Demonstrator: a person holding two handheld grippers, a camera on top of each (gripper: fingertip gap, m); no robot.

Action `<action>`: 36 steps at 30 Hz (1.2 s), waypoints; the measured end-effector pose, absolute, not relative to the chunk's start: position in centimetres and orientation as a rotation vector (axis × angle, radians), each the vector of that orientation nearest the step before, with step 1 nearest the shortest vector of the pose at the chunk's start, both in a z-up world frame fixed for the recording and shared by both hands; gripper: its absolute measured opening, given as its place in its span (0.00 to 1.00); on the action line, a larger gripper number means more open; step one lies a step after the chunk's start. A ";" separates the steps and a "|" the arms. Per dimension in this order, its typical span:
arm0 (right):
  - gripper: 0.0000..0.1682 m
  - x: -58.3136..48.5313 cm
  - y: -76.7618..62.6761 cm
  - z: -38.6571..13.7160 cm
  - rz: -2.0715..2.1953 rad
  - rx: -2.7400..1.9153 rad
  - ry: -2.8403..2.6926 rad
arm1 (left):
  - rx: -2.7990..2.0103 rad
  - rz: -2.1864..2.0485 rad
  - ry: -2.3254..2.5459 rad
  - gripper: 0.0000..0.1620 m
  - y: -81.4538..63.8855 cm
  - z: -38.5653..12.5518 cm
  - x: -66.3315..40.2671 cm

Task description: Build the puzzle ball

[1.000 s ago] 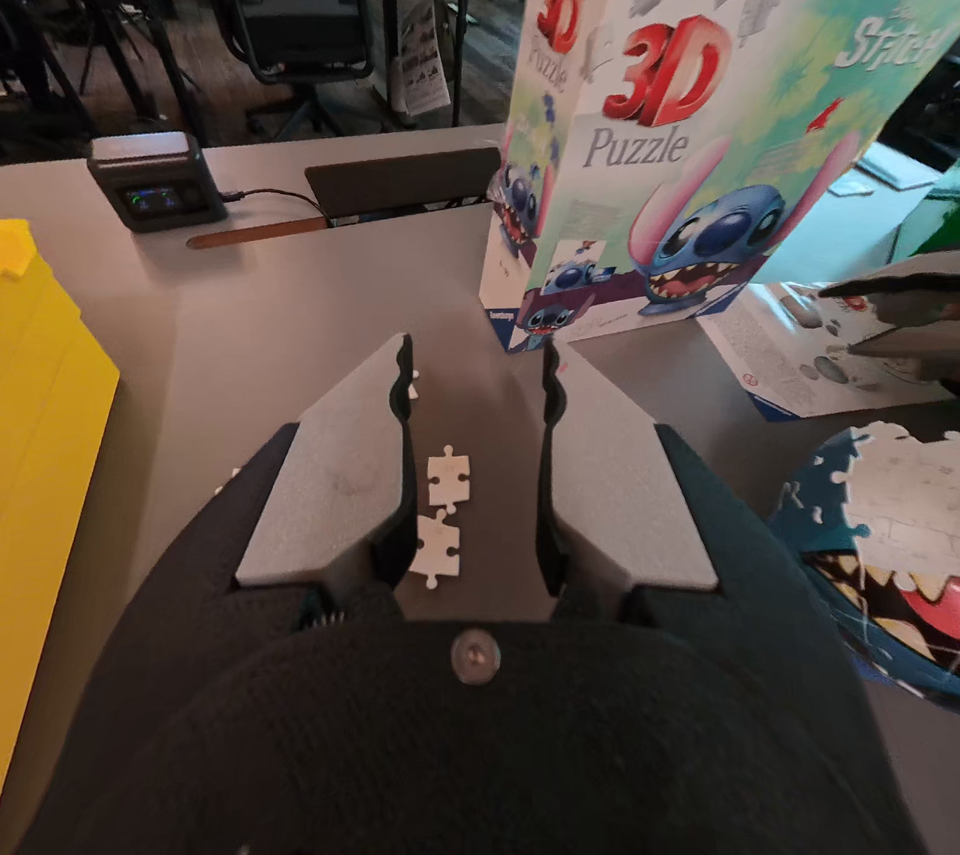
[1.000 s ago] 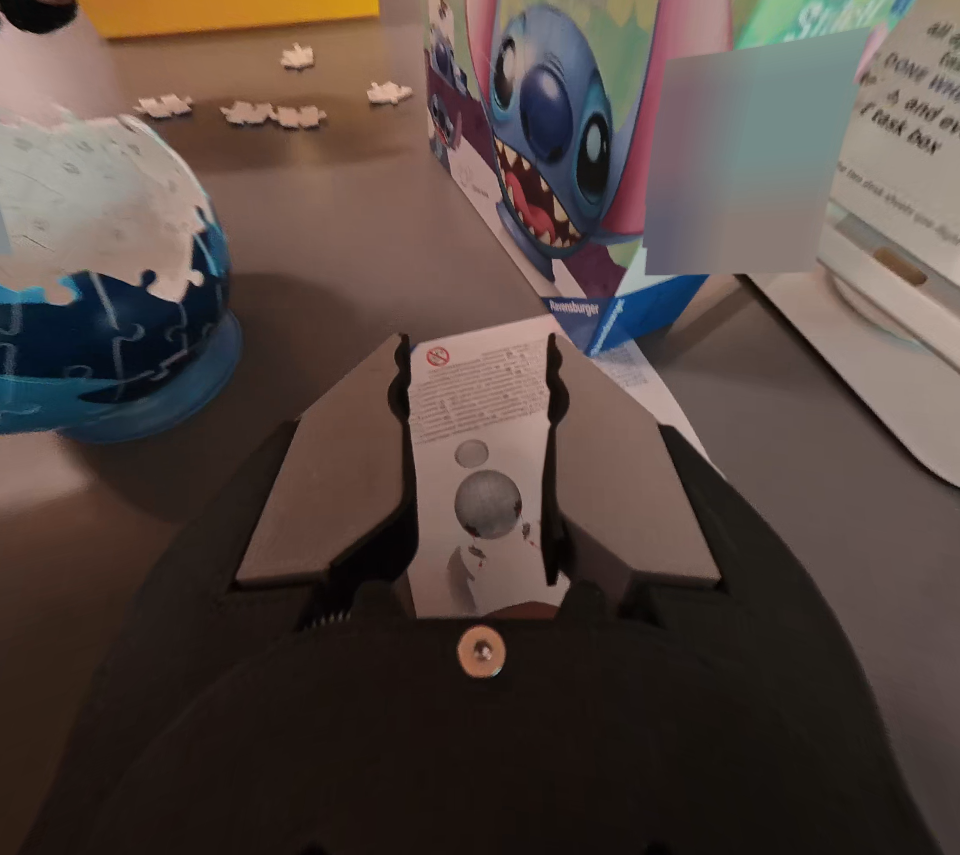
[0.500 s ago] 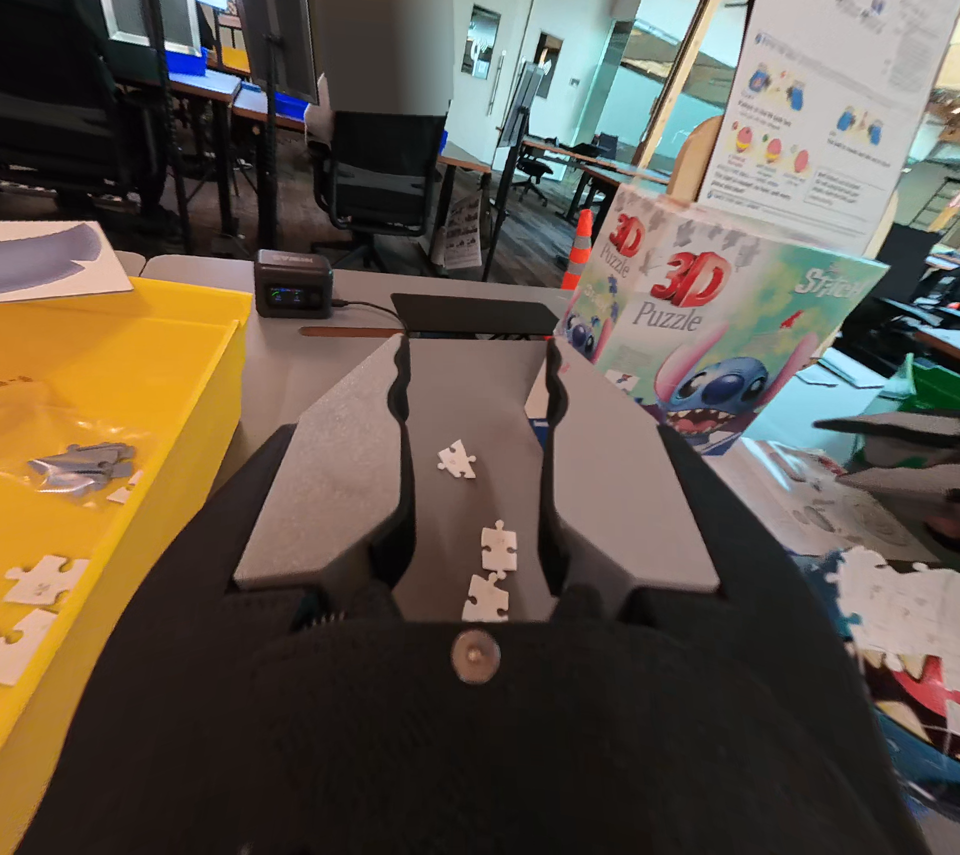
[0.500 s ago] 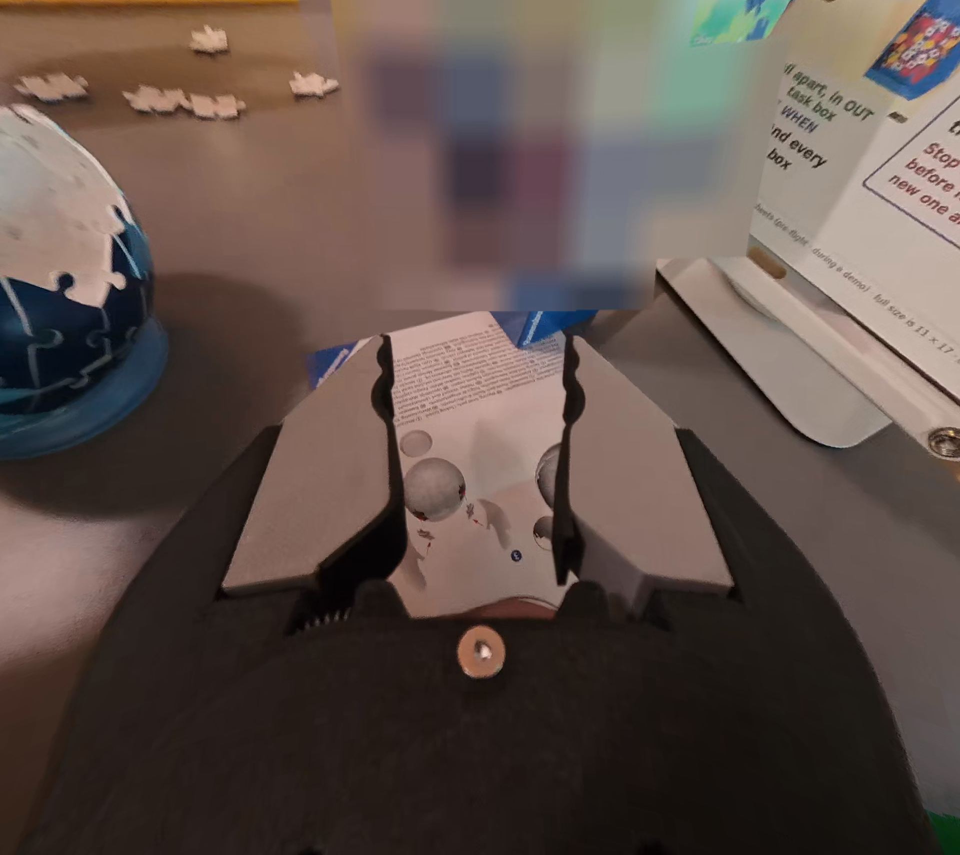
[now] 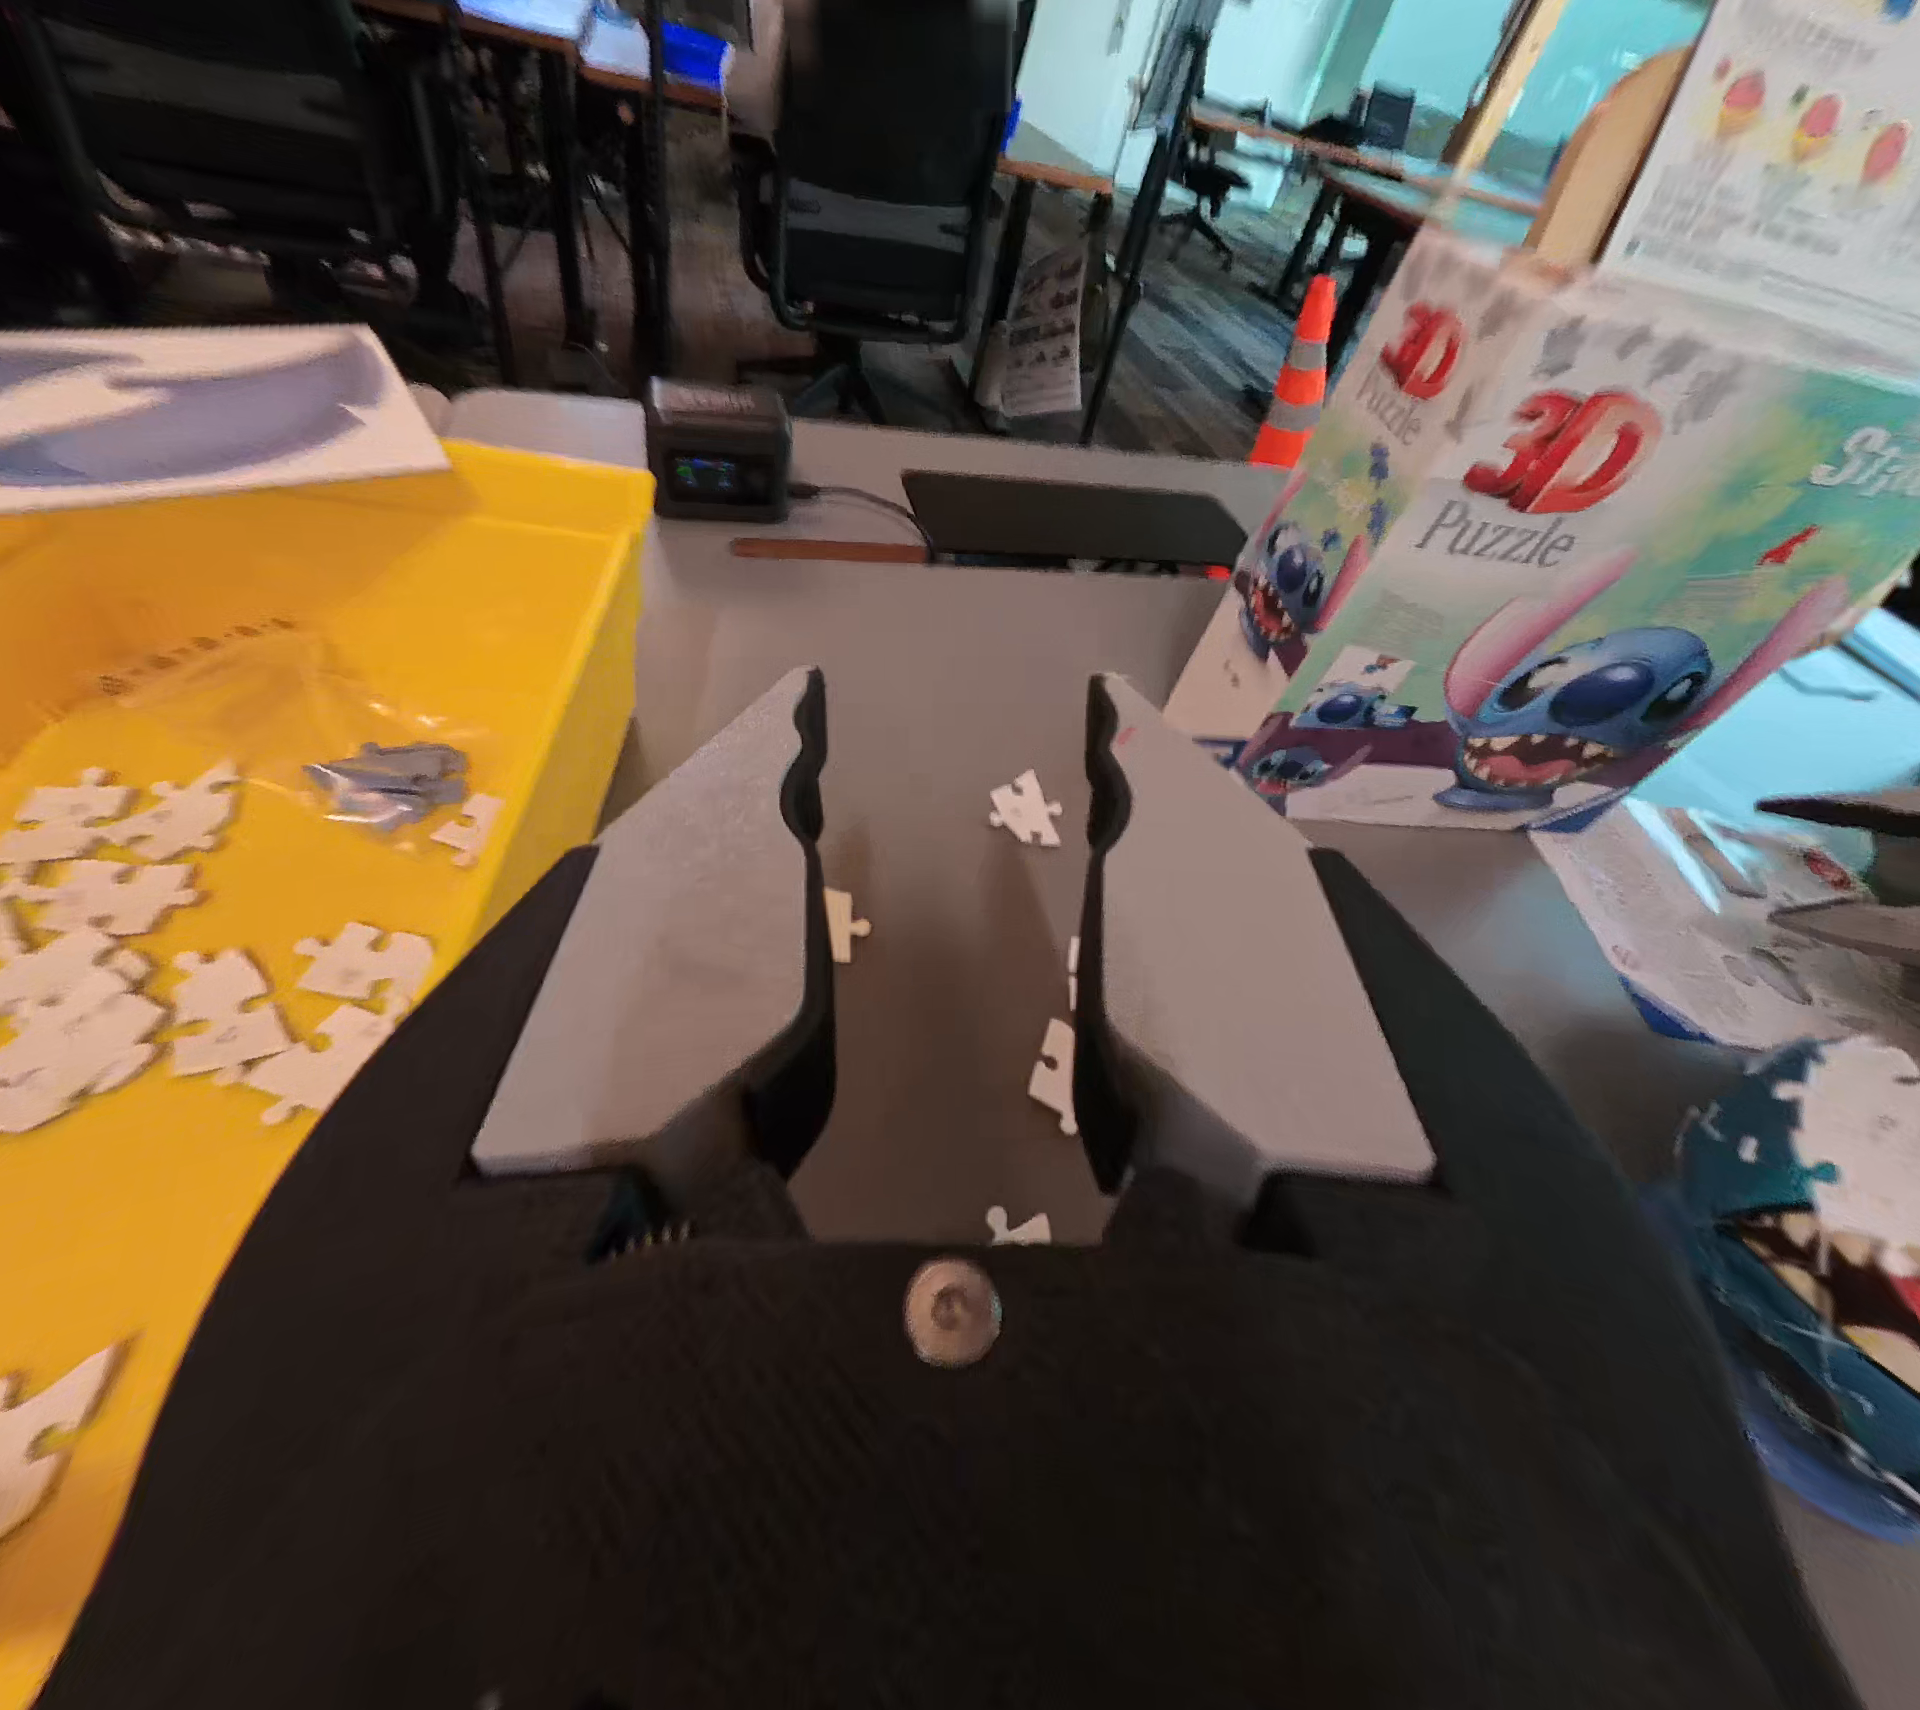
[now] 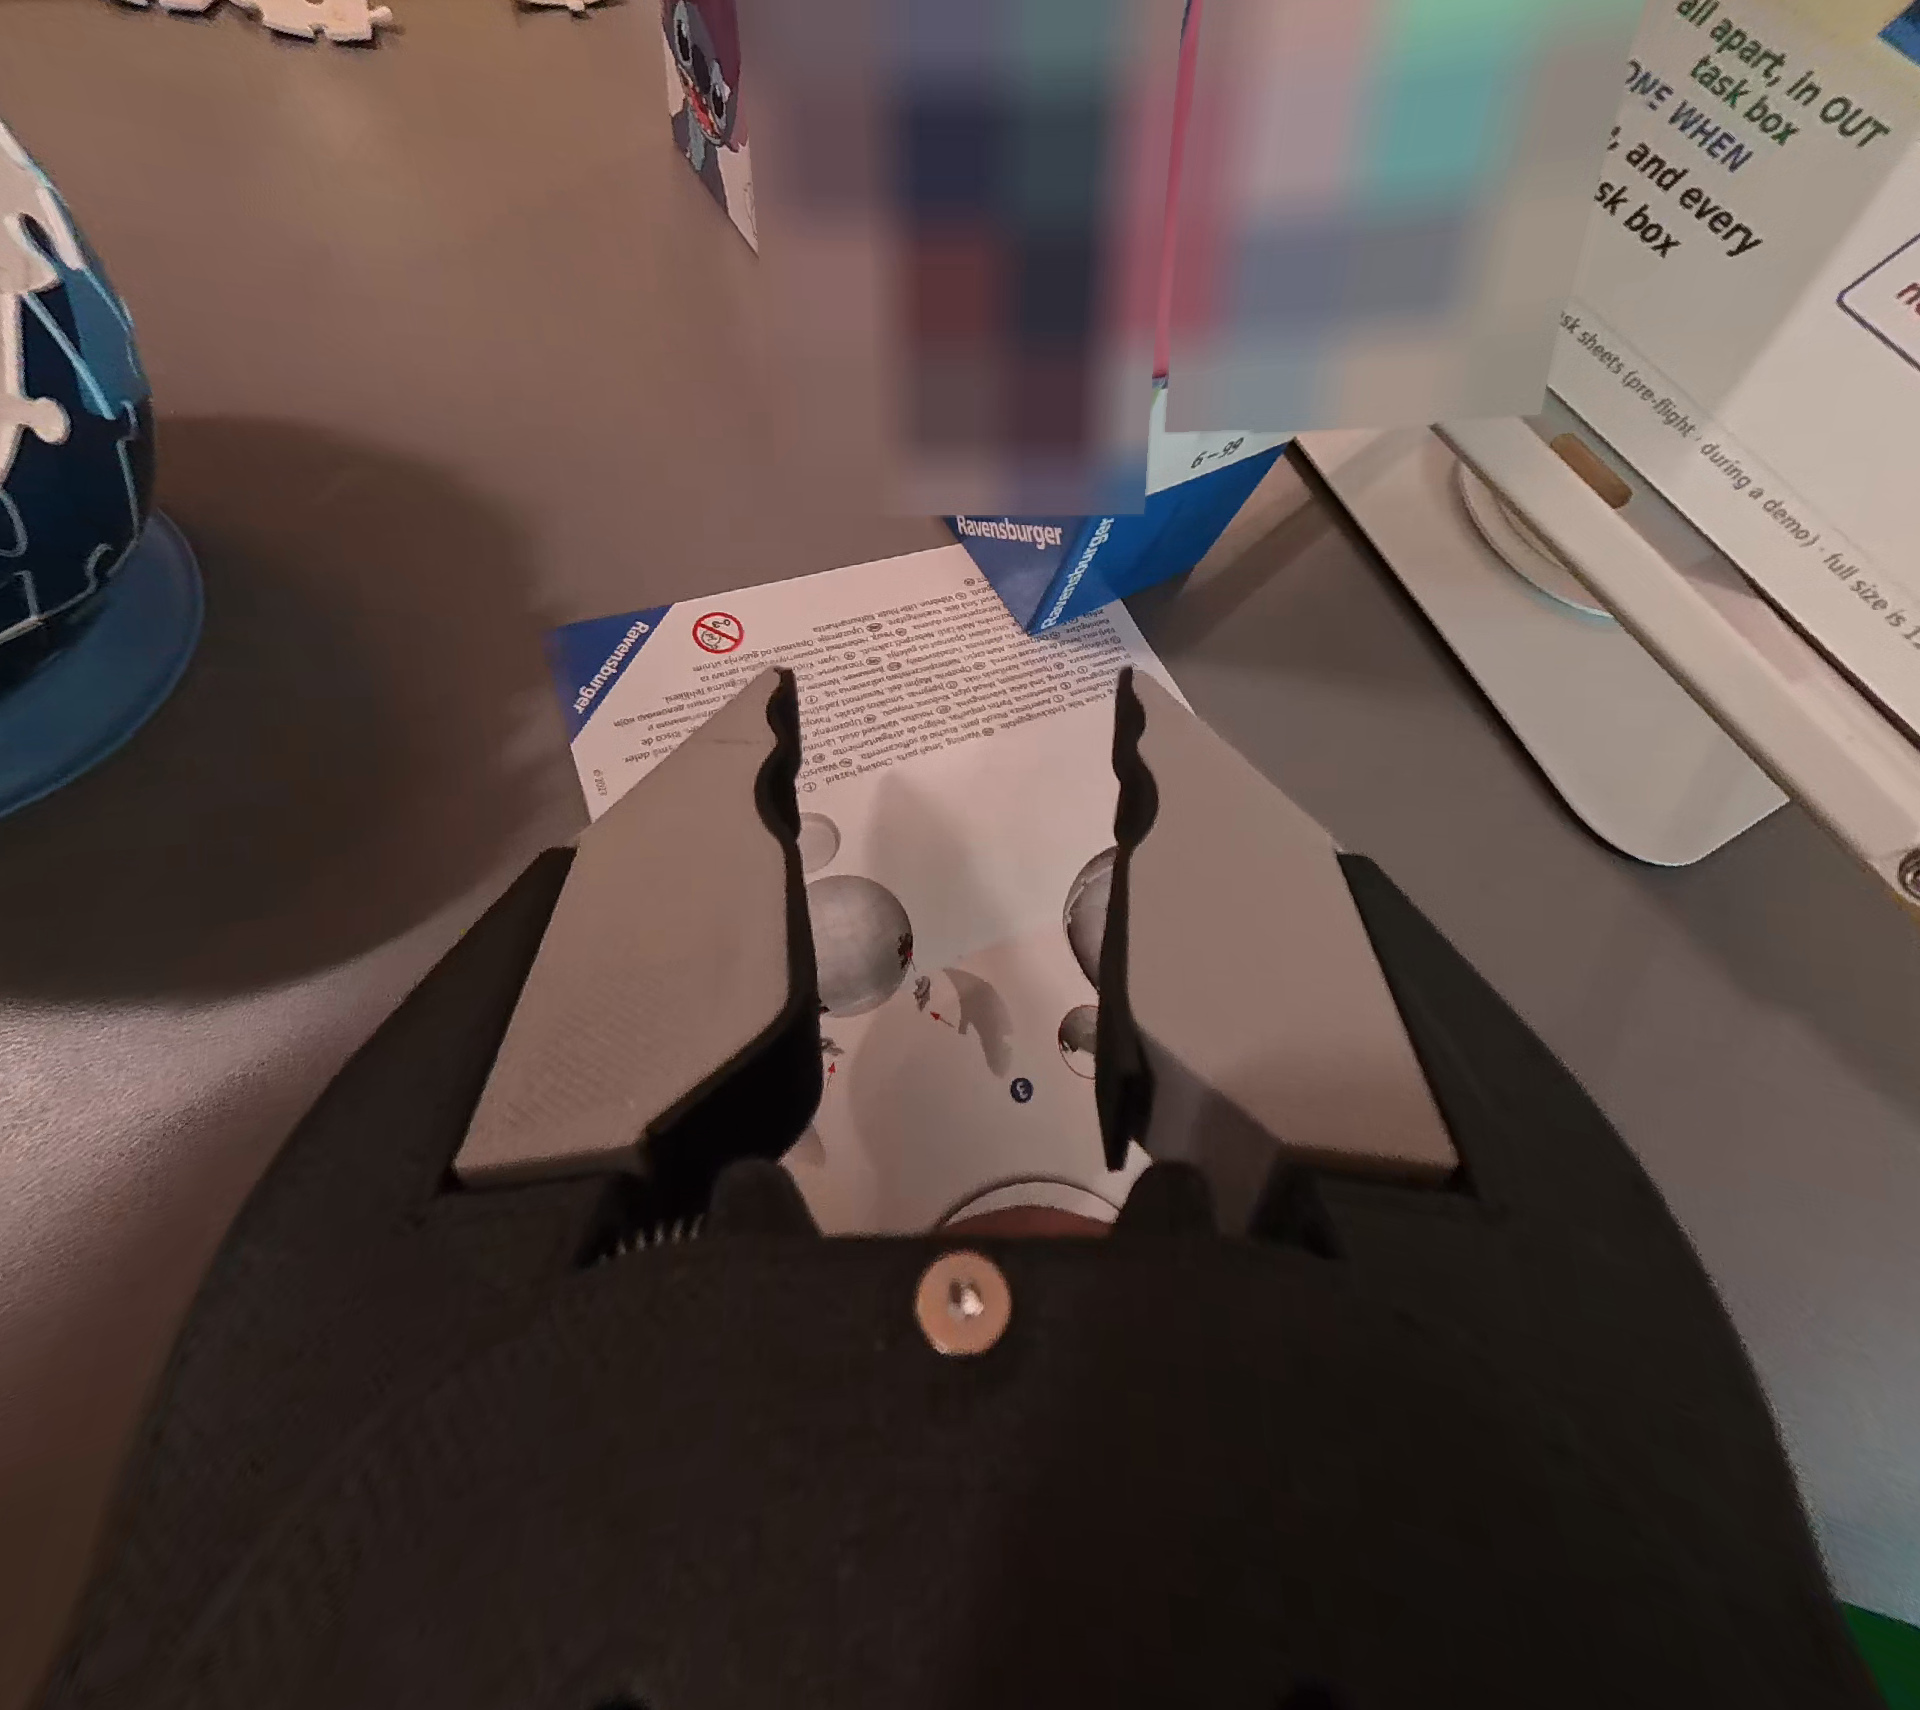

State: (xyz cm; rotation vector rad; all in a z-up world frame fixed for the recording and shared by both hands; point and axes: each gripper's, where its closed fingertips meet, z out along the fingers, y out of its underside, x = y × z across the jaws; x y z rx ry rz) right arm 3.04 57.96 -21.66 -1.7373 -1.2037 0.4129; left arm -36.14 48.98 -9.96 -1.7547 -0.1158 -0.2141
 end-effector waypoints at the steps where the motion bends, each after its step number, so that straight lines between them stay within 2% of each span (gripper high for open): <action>1: 0.35 3.1 58.0 -21.8 0.415 -1.743 -1.203 | -1.715 -0.215 -0.123 0.29 48.2 -8.8 -36.4; 4: 0.34 3.2 58.2 -22.1 0.420 -1.756 -1.201 | -1.688 -0.257 -0.135 0.30 45.8 -7.4 -37.0; 6: 0.33 3.2 58.2 -22.4 0.431 -1.770 -1.200 | -1.758 -0.261 -0.141 0.34 44.9 -8.8 -37.6; 11: 0.33 3.2 58.4 -23.8 0.455 -1.843 -1.207 | -1.909 -0.176 -0.161 0.36 42.8 -12.7 -39.5; 16: 0.32 3.3 58.6 -23.9 0.463 -1.857 -1.188 | -1.968 -0.146 -0.163 0.37 41.0 -14.1 -39.2; 17: 0.32 3.3 58.7 -23.9 0.462 -1.860 -1.186 | -1.968 -0.173 -0.095 0.35 41.0 -14.1 -37.5; 19: 0.32 3.3 58.7 -24.0 0.459 -1.865 -1.188 | -2.027 -0.167 0.087 0.26 41.2 -15.1 -34.0; 20: 0.32 3.3 58.7 -24.0 0.456 -1.866 -1.192 | -2.112 -0.146 0.157 0.25 41.3 -16.6 -32.9; 22: 0.32 3.3 58.6 -24.1 0.445 -1.865 -1.202 | -2.307 -0.154 0.228 0.30 41.7 -20.0 -31.6; 26: 0.32 3.2 58.4 -24.1 0.420 -1.846 -1.220 | -2.443 -0.357 0.221 0.30 42.9 -22.8 -29.9; 28: 0.32 3.1 58.2 -24.1 0.420 -1.841 -1.228 | -2.497 -0.252 0.215 0.36 43.1 -24.0 -30.8; 31: 0.32 3.0 58.0 -24.1 0.424 -1.836 -1.237 | -2.595 -0.029 0.204 0.39 42.8 -25.9 -33.0; 34: 0.32 2.8 57.8 -24.1 0.432 -1.832 -1.242 | -2.577 -0.060 0.195 0.39 43.0 -26.2 -32.1; 36: 0.32 2.8 57.7 -24.0 0.440 -1.829 -1.243 | -2.560 -0.059 0.228 0.29 43.3 -26.2 -31.4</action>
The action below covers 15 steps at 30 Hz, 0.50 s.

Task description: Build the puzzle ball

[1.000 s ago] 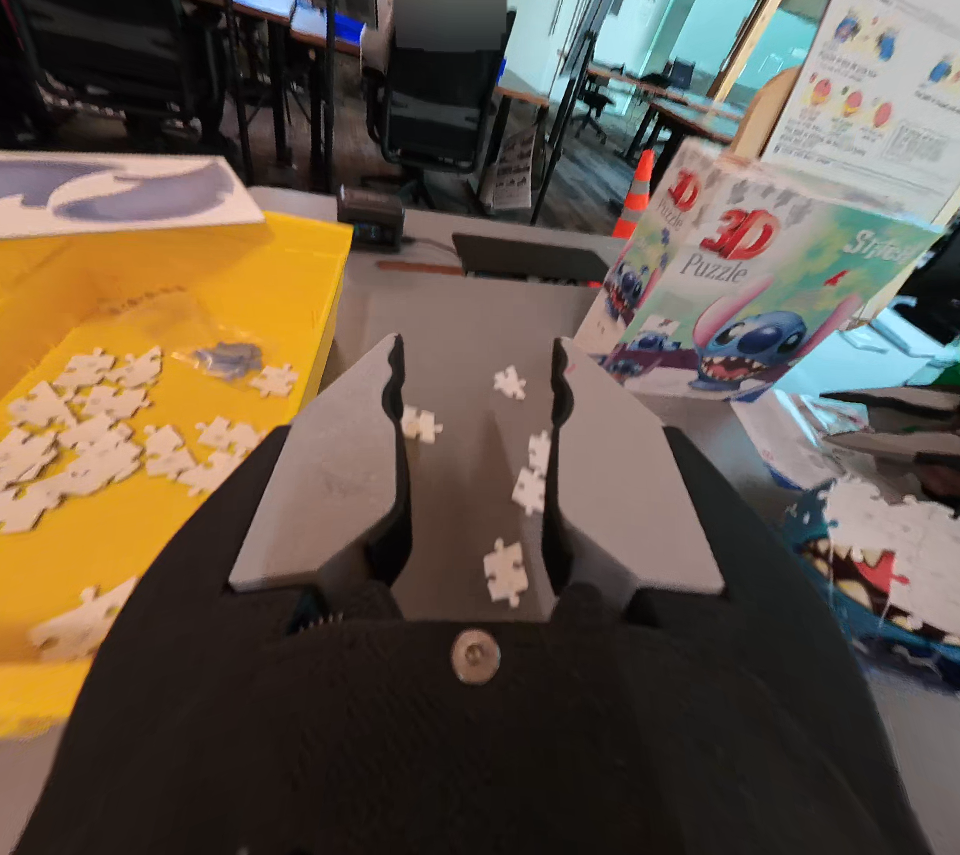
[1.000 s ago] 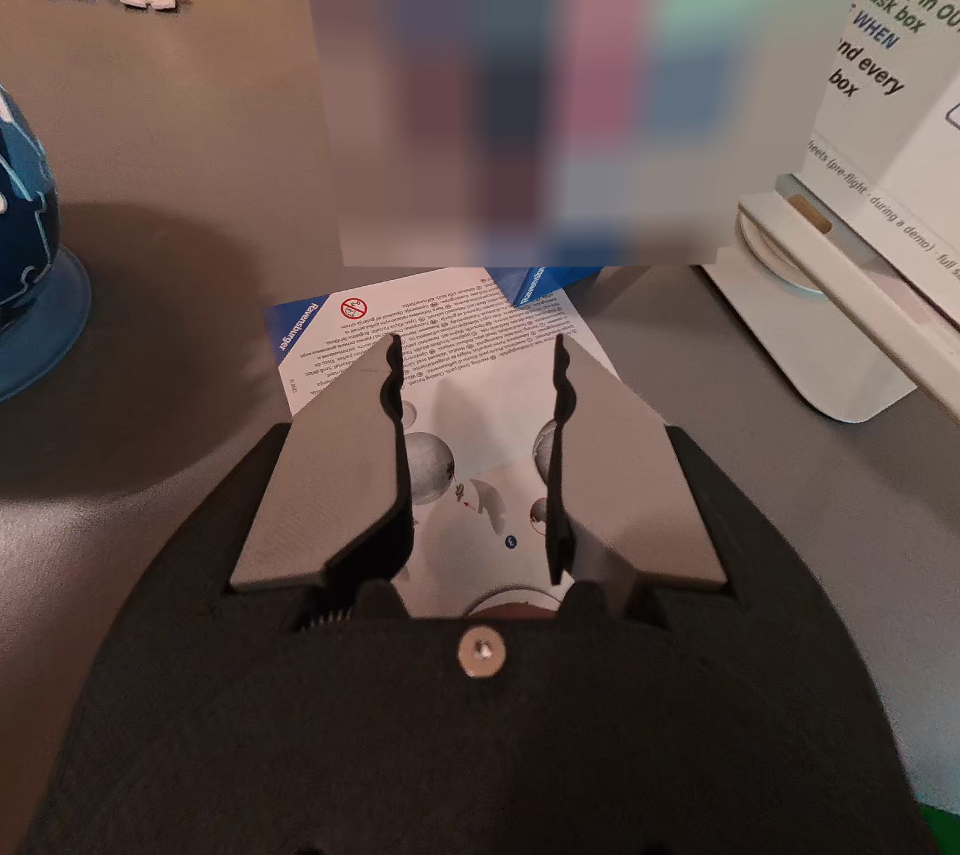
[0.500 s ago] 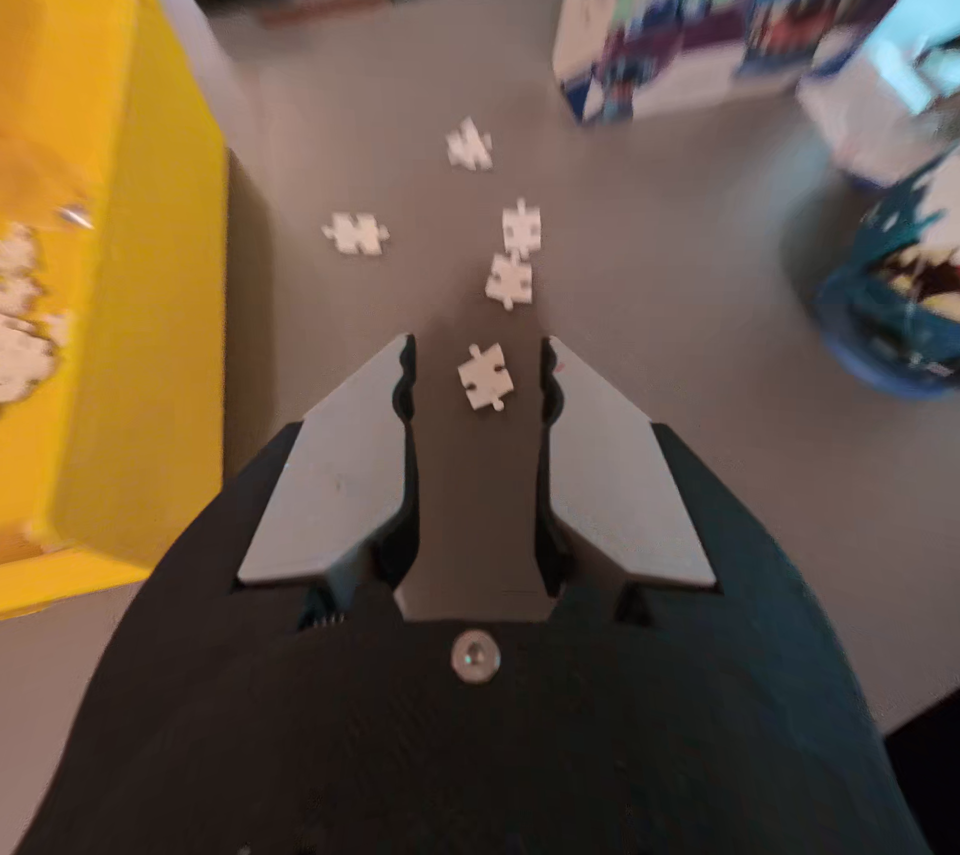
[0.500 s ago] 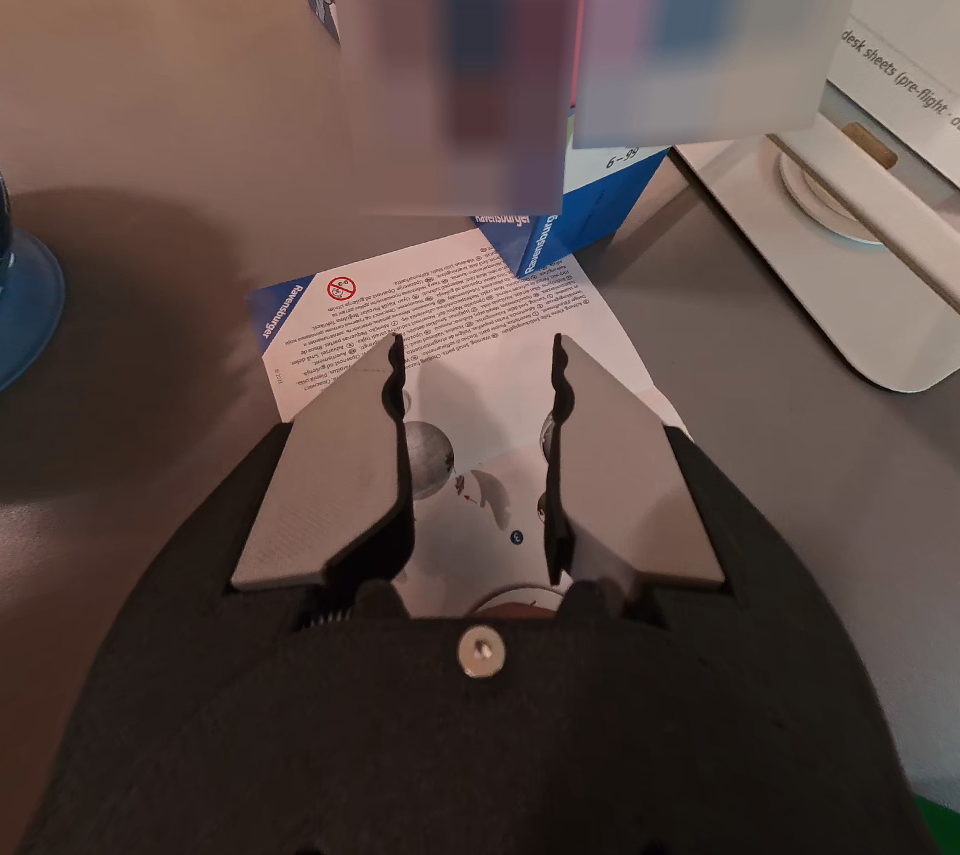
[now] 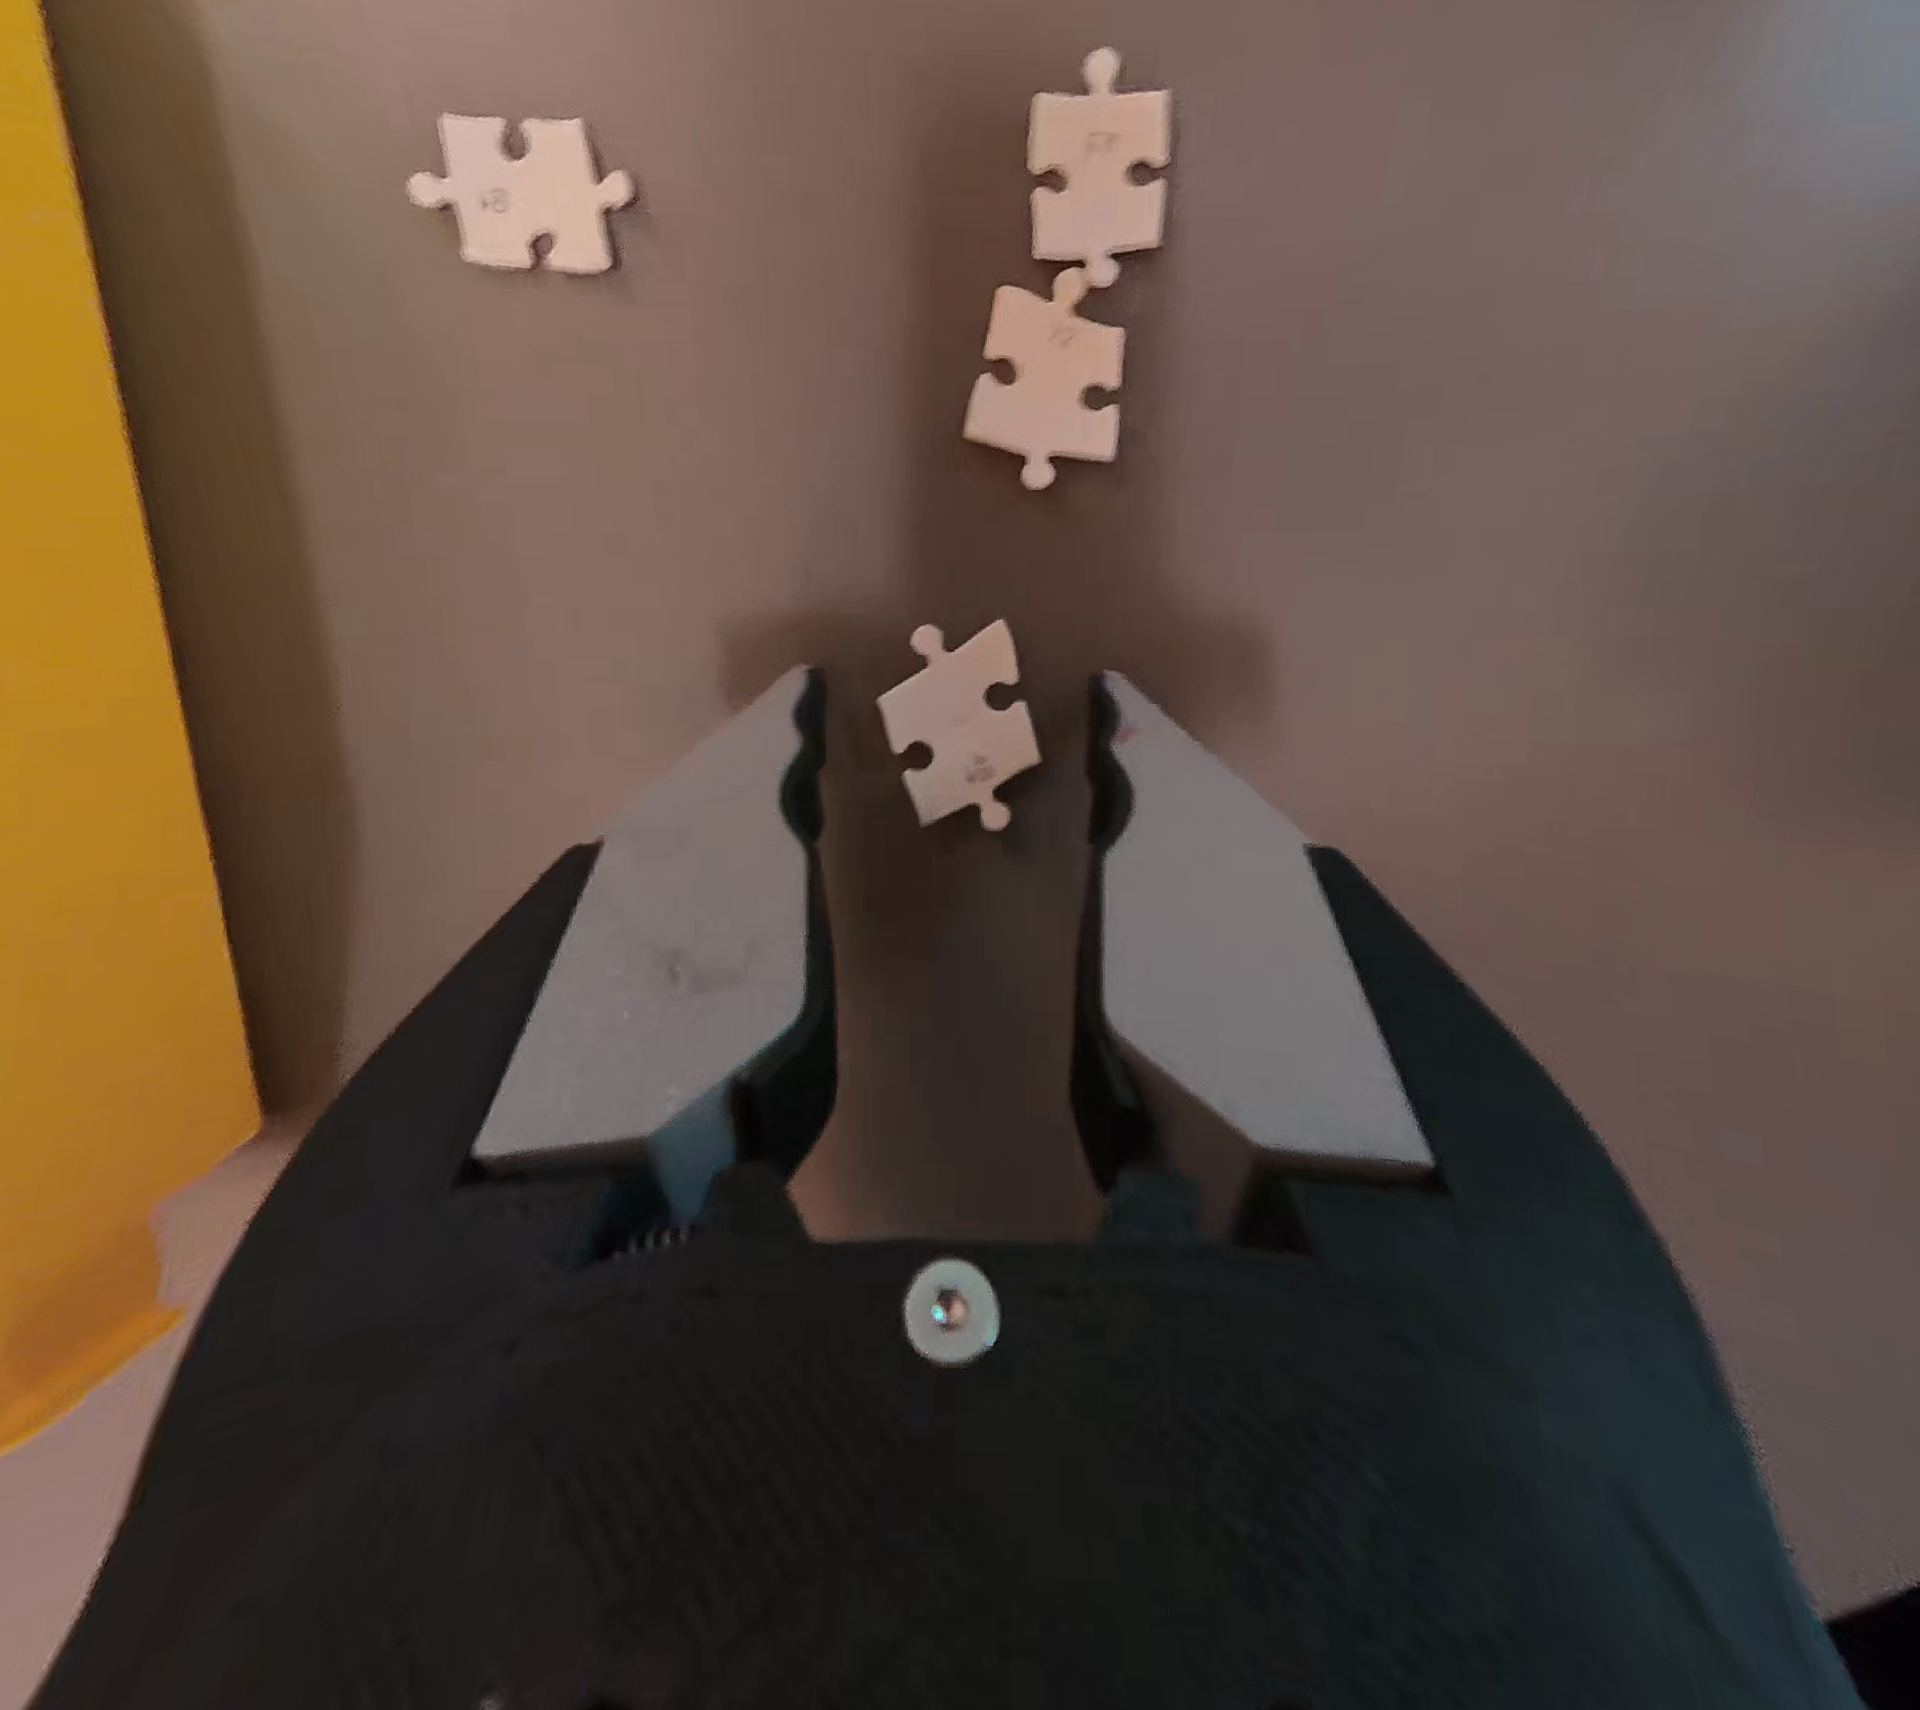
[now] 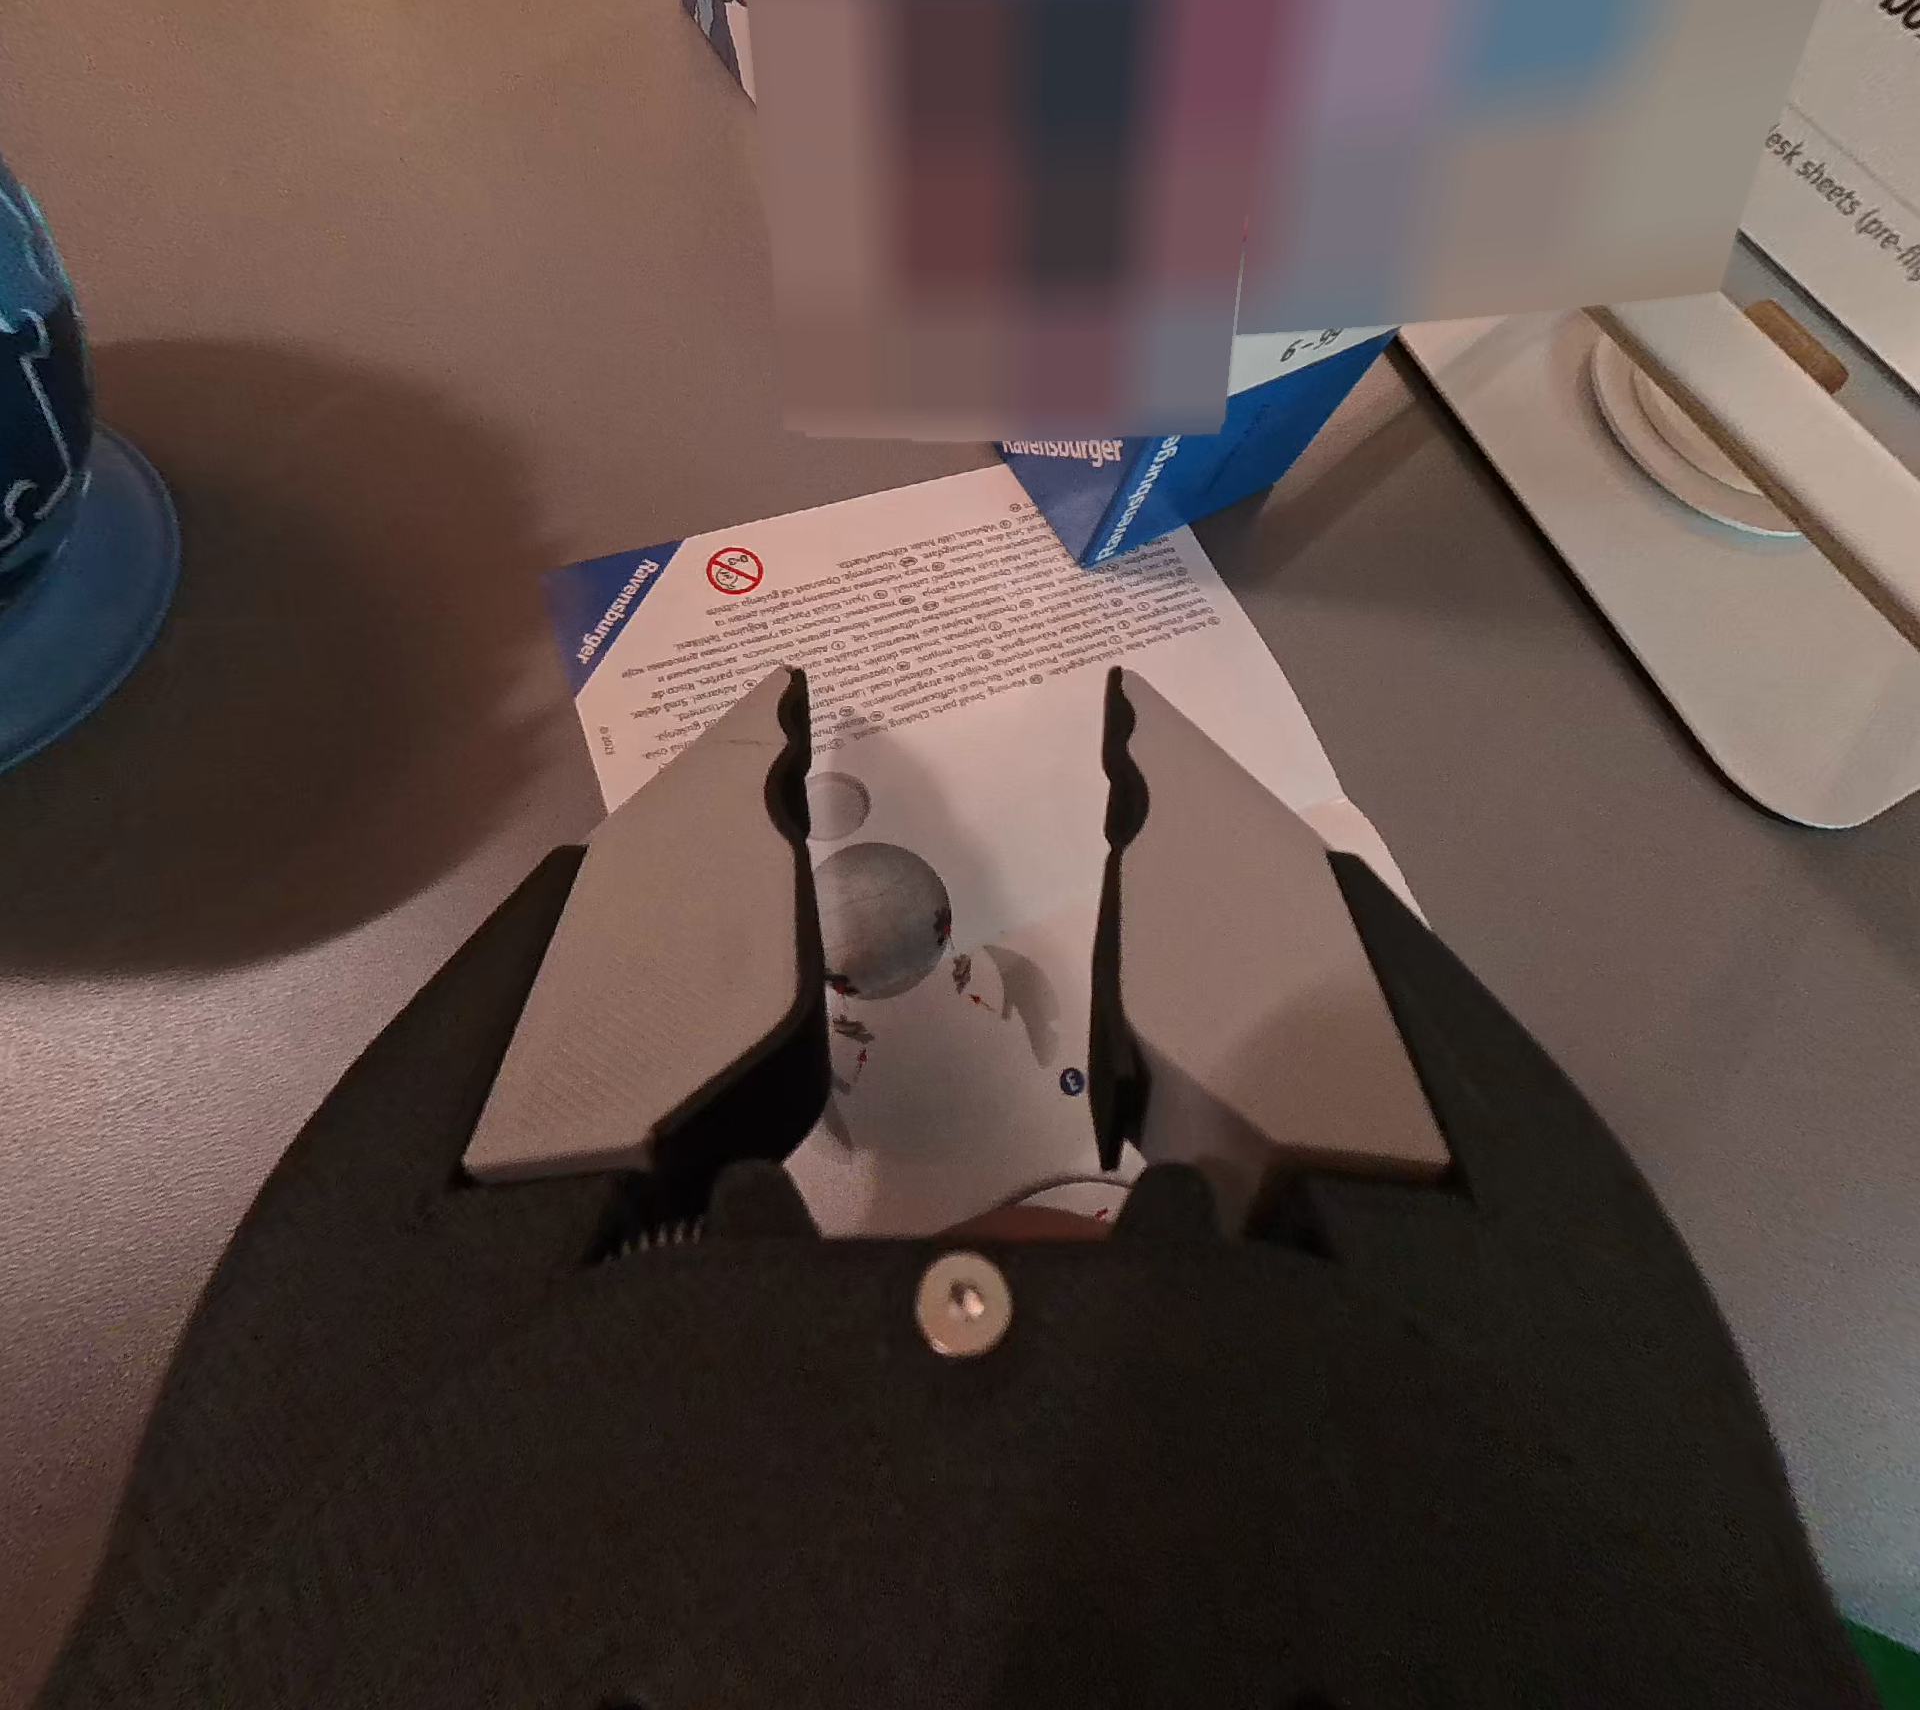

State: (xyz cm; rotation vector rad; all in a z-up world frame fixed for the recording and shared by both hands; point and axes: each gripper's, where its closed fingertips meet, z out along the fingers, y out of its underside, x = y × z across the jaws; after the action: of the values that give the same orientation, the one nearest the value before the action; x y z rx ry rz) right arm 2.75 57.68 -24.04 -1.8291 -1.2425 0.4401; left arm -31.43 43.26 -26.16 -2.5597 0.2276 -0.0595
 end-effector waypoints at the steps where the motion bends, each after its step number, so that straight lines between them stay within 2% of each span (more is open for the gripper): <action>1: 0.32 2.7 57.6 -24.0 0.445 -1.827 -1.243 | -2.548 -0.060 0.233 0.19 43.5 -26.1 -31.1; 2: 0.32 2.6 57.5 -24.0 0.449 -1.825 -1.243 | -2.541 -0.051 0.243 0.10 43.6 -26.1 -31.0; 10: 0.32 2.5 57.2 -23.6 0.421 -1.803 -1.251 | -2.482 -0.024 0.230 0.09 43.5 -25.9 -30.6; 15: 0.31 2.9 57.6 -23.2 0.416 -1.803 -1.221 | -2.327 -0.067 0.174 0.09 44.2 -22.3 -29.7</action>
State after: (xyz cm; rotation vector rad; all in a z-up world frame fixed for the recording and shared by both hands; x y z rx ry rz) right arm 2.93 57.61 -23.17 -1.8028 -1.2214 0.4165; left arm -29.74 44.19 -22.33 -2.3271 0.1737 -0.0667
